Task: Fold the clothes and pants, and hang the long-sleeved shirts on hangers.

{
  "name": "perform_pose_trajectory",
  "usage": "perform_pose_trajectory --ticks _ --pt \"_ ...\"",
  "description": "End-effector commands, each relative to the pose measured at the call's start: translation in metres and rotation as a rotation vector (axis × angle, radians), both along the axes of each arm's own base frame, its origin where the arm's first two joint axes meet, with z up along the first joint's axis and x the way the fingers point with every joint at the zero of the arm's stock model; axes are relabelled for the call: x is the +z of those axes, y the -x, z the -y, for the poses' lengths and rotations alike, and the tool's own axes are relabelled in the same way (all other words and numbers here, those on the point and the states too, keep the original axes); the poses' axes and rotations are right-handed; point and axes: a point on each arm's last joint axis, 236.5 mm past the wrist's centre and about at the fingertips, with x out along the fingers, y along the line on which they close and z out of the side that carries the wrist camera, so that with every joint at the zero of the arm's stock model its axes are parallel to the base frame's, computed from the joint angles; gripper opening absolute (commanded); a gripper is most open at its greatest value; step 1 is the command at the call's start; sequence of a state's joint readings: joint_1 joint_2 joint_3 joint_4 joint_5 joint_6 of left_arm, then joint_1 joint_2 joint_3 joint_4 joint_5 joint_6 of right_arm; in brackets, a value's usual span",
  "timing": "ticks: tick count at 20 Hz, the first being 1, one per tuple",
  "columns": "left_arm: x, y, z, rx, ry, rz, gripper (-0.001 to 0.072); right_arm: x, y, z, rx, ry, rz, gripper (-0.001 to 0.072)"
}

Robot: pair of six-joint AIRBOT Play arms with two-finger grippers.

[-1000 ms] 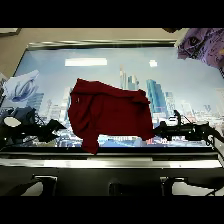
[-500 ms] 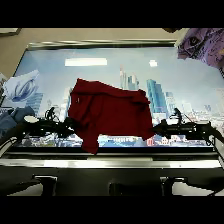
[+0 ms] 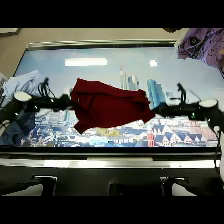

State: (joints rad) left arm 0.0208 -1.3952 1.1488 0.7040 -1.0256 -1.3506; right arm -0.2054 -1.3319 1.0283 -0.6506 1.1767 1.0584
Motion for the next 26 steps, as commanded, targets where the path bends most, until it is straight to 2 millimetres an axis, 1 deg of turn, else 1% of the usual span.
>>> perform_pose_trajectory --ticks 1,2,3,4,5,6,7,8,9,10,12,13,14,15,16,17,18,19,20,21,22,23,24,25,26 --pt "0.115 -0.042 -0.035 -0.011 -0.230 0.243 0.0017 0.135 -0.066 -0.013 -0.009 0.219 0.356 0.0028" --pt "0.159 -0.049 -0.048 0.006 -0.300 0.332 0.0017 0.184 -0.076 -0.011 -0.030 0.271 0.465 0.0028" --pt "0.209 -0.050 -0.060 0.032 -0.365 0.434 0.0017 0.236 -0.078 -0.007 -0.059 0.313 0.566 0.0028" --pt "0.258 -0.046 -0.070 0.067 -0.409 0.531 0.0017 0.283 -0.072 -0.001 -0.093 0.339 0.647 0.0028" --pt "0.310 -0.034 -0.078 0.111 -0.445 0.639 0.0017 0.329 -0.059 0.004 -0.126 0.357 0.728 0.0028" --pt "0.353 -0.018 -0.084 0.154 -0.459 0.738 0.0017 0.369 -0.039 0.012 -0.157 0.390 0.801 0.0029" --pt "0.390 0.004 -0.088 0.203 -0.456 0.822 0.0017 0.399 -0.015 0.013 -0.154 0.413 0.872 0.0029" --pt "0.417 0.030 -0.092 0.253 -0.448 0.884 0.0017 0.421 0.011 0.014 -0.158 0.427 0.929 0.0029" --pt "0.435 0.058 -0.095 0.289 -0.437 0.924 0.0017 0.436 0.039 0.017 -0.179 0.438 0.961 0.0029" --pt "0.445 0.083 -0.097 0.318 -0.426 0.949 0.0017 0.446 0.064 0.018 -0.195 0.436 0.973 0.0029" --pt "0.454 0.132 -0.103 0.376 -0.399 0.971 0.0017 0.460 0.111 0.025 -0.235 0.447 0.996 0.0029" --pt "0.458 0.154 -0.105 0.401 -0.390 0.985 0.0017 0.468 0.131 0.028 -0.252 0.453 1.018 0.0029" --pt "0.464 0.172 -0.109 0.435 -0.375 0.999 0.0017 0.474 0.146 0.031 -0.276 0.454 1.036 0.0029" --pt "0.470 0.185 -0.115 0.474 -0.370 1.013 0.0017 0.479 0.156 0.033 -0.289 0.453 1.051 0.0029" --pt "0.475 0.193 -0.122 0.505 -0.382 1.027 0.0017 0.482 0.162 0.033 -0.296 0.455 1.064 0.0029" --pt "0.475 0.194 -0.128 0.524 -0.400 1.025 0.0017 0.483 0.164 0.033 -0.302 0.447 1.062 0.0029" --pt "0.472 0.189 -0.130 0.526 -0.409 1.014 0.0017 0.481 0.160 0.034 -0.314 0.428 1.043 0.0029" --pt "0.465 0.180 -0.129 0.519 -0.415 0.988 0.0017 0.476 0.151 0.033 -0.325 0.406 1.010 0.0029" --pt "0.452 0.165 -0.129 0.502 -0.424 0.938 0.0017 0.468 0.137 0.032 -0.332 0.377 0.960 0.0029" --pt "0.431 0.144 -0.127 0.472 -0.438 0.862 0.0017 0.457 0.119 0.030 -0.328 0.356 0.903 0.0029" --pt "0.408 0.123 -0.127 0.446 -0.457 0.777 0.0018 0.439 0.096 0.026 -0.314 0.333 0.827 0.0029" --pt "0.378 0.098 -0.126 0.409 -0.476 0.678 0.0018 0.415 0.071 0.022 -0.295 0.315 0.743 0.0029" --pt "0.345 0.071 -0.125 0.363 -0.508 0.584 0.0018 0.383 0.042 0.016 -0.262 0.305 0.643 0.0029" --pt "0.314 0.046 -0.125 0.326 -0.526 0.499 0.0018 0.347 0.014 0.012 -0.236 0.298 0.545 0.0029" --pt "0.279 0.018 -0.125 0.290 -0.547 0.415 0.0018 0.303 -0.015 0.012 -0.221 0.301 0.432 0.0030"
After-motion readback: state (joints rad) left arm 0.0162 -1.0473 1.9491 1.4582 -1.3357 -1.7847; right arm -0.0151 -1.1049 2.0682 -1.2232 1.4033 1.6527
